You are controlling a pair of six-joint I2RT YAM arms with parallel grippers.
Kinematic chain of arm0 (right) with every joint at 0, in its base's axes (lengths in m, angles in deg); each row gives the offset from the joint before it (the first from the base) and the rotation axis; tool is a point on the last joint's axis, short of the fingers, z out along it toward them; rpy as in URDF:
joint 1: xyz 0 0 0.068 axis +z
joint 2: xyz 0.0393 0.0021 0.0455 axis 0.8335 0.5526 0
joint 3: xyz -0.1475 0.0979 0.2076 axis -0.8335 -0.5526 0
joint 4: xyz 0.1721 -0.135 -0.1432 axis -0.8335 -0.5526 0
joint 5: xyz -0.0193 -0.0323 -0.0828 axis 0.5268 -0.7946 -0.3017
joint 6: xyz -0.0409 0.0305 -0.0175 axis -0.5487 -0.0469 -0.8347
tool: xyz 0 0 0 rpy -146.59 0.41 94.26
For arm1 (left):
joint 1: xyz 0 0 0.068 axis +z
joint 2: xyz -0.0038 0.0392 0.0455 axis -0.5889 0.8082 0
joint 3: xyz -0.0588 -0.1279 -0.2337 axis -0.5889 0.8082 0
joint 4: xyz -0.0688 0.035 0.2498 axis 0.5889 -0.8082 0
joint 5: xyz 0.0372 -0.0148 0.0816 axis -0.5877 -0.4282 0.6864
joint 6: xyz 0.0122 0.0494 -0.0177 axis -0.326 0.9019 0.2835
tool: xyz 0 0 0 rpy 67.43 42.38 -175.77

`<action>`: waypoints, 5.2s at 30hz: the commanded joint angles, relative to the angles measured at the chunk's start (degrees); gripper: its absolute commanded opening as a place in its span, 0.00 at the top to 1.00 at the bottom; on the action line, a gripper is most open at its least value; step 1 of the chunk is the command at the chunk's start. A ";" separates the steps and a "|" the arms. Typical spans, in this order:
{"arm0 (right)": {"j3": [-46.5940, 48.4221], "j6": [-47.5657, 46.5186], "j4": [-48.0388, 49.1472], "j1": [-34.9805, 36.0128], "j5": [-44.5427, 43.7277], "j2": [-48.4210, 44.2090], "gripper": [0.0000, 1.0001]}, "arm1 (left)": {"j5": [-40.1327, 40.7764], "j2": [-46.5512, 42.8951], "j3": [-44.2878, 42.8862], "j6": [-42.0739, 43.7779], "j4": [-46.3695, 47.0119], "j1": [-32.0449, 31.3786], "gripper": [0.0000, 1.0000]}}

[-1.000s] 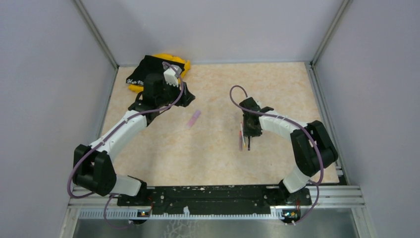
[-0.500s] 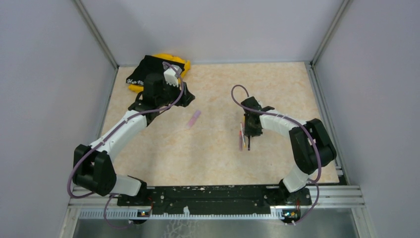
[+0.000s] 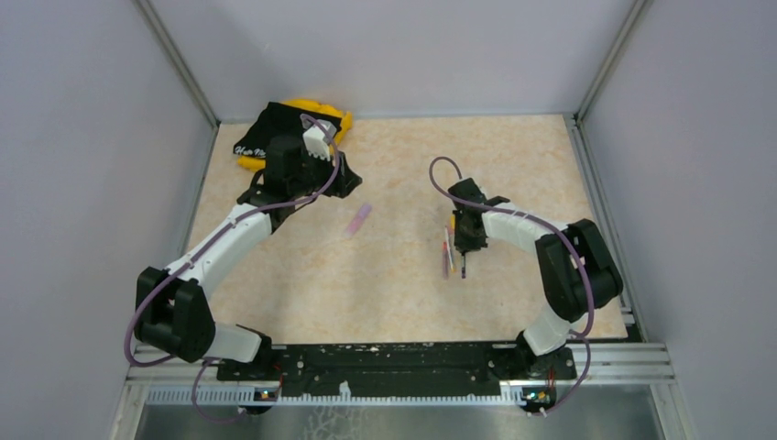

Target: Insert the pens into the pen caps

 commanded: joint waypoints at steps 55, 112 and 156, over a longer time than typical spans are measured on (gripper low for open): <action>-16.69 16.54 43.85 -0.38 22.39 -44.35 1.00 | -14.03 -3.38 7.20 -27.05 24.97 -11.18 0.01; -17.92 17.02 52.63 -0.38 27.85 -46.16 1.00 | -14.49 2.11 -0.05 -20.88 23.35 -23.29 0.46; 2.23 -5.60 8.03 -0.36 13.41 -26.60 0.61 | 34.99 -7.41 4.24 5.08 -0.38 -19.93 1.00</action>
